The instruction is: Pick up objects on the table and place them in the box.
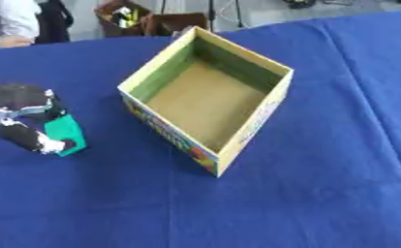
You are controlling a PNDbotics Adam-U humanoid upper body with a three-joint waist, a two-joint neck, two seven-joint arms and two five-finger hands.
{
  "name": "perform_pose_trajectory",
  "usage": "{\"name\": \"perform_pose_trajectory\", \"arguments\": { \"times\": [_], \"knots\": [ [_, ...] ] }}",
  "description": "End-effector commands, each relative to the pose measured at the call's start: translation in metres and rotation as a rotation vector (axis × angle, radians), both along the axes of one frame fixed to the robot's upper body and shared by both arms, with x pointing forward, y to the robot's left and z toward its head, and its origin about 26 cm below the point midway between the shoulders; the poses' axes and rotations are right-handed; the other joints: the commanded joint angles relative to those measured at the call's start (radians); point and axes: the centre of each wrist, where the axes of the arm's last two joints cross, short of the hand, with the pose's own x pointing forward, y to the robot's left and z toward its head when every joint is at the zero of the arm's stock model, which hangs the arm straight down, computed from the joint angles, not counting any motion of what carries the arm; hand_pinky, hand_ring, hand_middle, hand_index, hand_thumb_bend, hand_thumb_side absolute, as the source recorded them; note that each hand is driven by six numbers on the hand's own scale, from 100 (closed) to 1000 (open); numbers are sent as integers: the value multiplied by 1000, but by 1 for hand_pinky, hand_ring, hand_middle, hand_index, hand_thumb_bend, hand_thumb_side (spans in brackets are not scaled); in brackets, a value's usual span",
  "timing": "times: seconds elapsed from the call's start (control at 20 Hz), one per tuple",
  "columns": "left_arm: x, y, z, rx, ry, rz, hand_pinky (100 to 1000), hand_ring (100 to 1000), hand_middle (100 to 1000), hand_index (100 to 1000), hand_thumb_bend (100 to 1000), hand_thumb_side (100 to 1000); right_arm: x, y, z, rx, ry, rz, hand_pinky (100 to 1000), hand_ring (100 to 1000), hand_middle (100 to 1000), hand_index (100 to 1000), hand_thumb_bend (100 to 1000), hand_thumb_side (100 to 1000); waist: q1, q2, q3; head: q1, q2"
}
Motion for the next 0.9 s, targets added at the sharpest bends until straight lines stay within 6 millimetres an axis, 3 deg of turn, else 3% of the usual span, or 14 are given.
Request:
{"name": "perform_pose_trajectory", "arguments": {
  "times": [0.05,0.5,0.9],
  "knots": [
    [-4,6,27,-8,-96,8,297,373,385,524,103,781,-2,-2,5,-5,-18,1,963,916,725,854,100,841,-3,-21,3,2,0],
    [-12,3,68,-181,-222,-11,282,336,373,487,100,799,-2,-1,5,-3,-26,10,962,914,725,854,100,841,-6,-23,-2,13,-2],
    [-18,0,109,-287,-364,-22,276,324,359,482,100,832,1,5,12,-4,-49,62,959,912,726,854,100,844,9,-23,-31,46,-15]
  ]
}}
